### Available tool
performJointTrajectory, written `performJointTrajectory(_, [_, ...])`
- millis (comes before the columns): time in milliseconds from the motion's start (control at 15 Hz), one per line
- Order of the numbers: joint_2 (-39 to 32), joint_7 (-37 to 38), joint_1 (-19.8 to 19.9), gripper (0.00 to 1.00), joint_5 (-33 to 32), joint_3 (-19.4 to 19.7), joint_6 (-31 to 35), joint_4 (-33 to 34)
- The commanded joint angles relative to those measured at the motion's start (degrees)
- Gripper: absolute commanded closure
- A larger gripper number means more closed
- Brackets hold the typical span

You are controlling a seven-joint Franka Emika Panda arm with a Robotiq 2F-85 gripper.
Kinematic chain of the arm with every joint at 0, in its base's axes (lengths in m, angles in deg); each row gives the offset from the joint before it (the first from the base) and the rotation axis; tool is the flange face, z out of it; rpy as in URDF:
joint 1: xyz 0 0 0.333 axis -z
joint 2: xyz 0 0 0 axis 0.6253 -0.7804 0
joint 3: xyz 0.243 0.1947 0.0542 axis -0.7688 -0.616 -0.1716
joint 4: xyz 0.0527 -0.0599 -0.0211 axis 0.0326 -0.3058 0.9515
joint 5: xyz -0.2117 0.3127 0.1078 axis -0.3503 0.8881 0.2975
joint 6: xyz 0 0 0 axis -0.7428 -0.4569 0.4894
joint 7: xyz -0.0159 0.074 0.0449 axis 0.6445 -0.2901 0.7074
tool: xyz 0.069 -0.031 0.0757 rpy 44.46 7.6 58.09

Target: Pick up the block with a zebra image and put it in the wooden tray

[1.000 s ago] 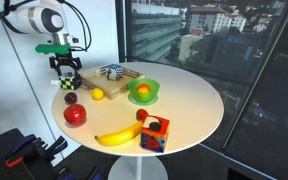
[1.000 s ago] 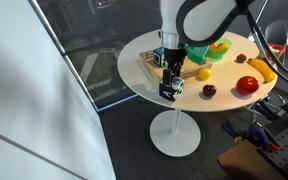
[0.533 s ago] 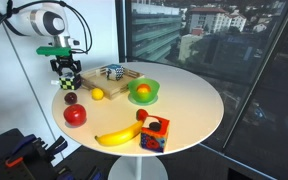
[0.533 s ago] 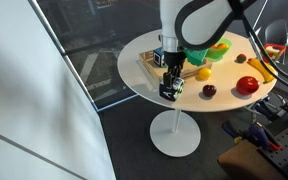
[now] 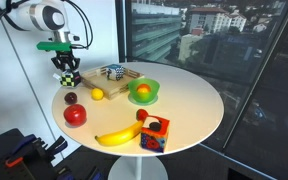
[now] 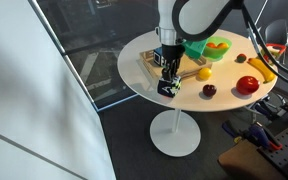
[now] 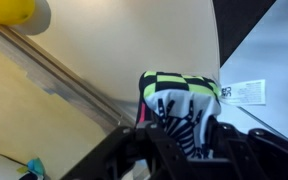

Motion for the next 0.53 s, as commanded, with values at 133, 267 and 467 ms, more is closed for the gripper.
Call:
performJointTrajectory(133, [4.7,-5.3,2.1,0.90,4.6,-0.6,-6.2,2.5])
performJointTrajectory(267, [5.4,-5.7,2.8,0.93,5.5,-0.1,-8.1,3.7])
performJointTrajectory(467, [5.2,-5.1,3.9,0.94,5.6,0.7,-10.3,5.6])
